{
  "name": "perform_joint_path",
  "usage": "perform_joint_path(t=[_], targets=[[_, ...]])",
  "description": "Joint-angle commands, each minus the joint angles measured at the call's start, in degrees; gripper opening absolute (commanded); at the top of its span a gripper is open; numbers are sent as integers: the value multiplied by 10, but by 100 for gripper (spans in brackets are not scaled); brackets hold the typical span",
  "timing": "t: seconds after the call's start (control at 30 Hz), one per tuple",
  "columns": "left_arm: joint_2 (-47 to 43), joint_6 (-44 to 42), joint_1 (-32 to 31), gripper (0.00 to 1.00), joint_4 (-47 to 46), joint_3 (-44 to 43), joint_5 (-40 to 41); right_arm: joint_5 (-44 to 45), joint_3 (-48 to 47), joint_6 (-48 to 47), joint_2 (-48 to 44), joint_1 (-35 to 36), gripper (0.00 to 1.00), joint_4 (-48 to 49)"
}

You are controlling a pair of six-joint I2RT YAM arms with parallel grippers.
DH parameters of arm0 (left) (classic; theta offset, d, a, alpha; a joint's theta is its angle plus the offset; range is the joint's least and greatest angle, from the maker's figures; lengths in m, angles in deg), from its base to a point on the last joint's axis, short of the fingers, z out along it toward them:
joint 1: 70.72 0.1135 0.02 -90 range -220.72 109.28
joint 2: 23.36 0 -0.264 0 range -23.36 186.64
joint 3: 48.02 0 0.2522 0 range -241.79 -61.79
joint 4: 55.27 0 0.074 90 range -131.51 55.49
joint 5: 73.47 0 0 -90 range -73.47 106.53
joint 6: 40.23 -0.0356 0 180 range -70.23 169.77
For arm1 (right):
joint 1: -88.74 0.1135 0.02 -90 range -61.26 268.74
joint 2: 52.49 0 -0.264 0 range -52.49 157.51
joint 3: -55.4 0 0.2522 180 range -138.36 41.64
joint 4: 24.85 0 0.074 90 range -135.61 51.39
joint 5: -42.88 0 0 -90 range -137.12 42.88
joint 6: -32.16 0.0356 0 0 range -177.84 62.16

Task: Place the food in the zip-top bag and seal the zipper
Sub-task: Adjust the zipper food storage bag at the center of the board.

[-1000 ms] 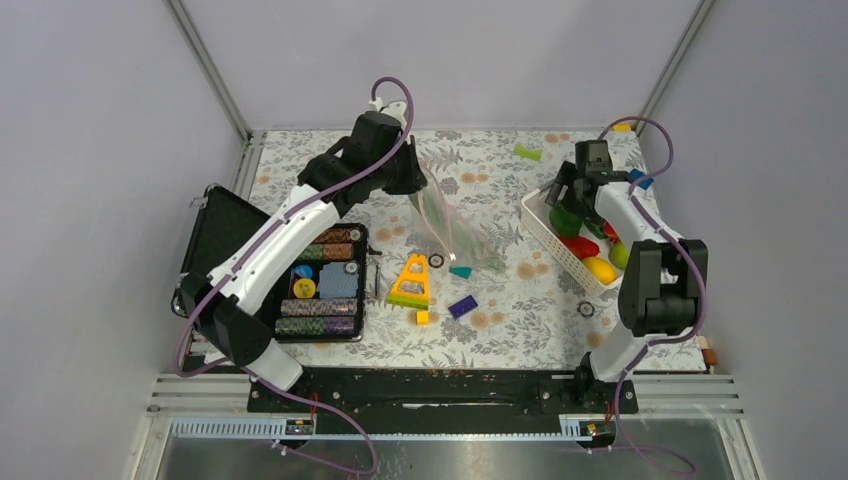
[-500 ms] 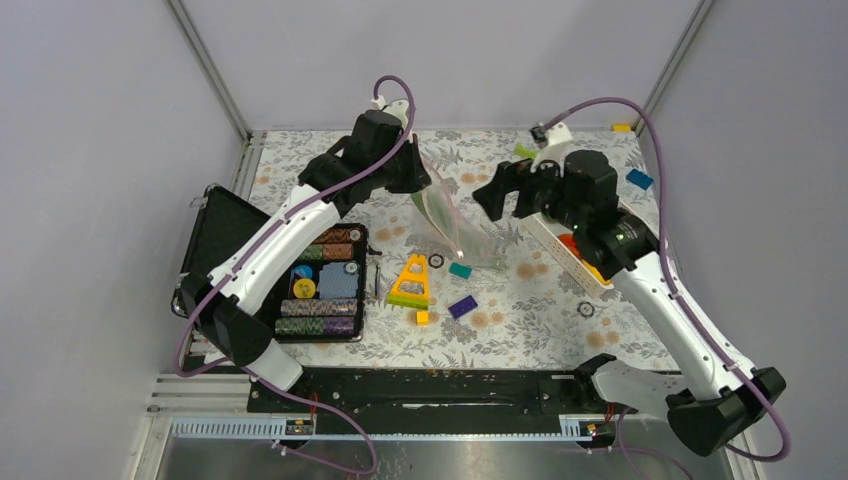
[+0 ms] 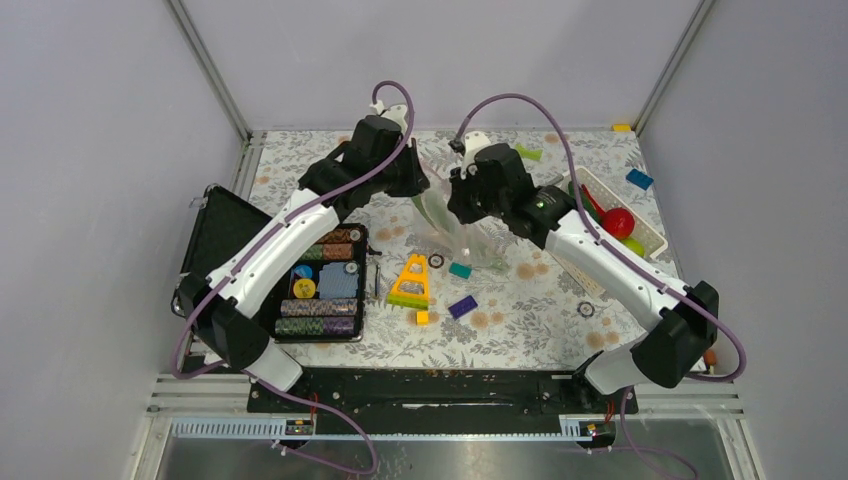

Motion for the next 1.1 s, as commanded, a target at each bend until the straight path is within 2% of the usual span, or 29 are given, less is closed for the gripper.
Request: perform_joint_path(t=[0.0, 0.13, 0.2, 0.4, 0.5, 0.57, 0.7, 0.8, 0.93, 1.0, 1.07], targets=[[-47, 0, -1, 0, -39, 41, 53, 204, -56, -4, 1, 2, 3, -34], [-80, 17, 12, 0, -57, 122, 62, 409, -98, -41, -4, -4, 0, -63], [-92, 28, 25, 0, -59, 158, 60, 466, -123, -57, -4, -21, 0, -80], [-128, 39, 53, 0, -47, 236, 98, 473, -152, -88, -10, -110, 0, -108], [-142, 35, 55, 0, -45, 254, 107, 456, -147, -111, -20, -130, 0, -110], [-148, 32, 55, 0, -58, 266, 87, 387, -138, -126, -28, -130, 0, -123], [-145, 22, 50, 0, -133, 293, -52, 131, -97, -107, -38, -131, 6, -135], [-138, 8, 30, 0, -155, 296, -64, -2, -61, -75, -30, -130, 11, -99], [-137, 22, 22, 0, -161, 301, -51, -78, -43, -65, -24, -129, 24, -67], [-143, 32, 23, 0, -173, 308, -52, -104, -46, -76, -28, -129, 42, -60], [-150, 39, 22, 0, -180, 311, -51, -139, -47, -85, -36, -129, 53, -52]])
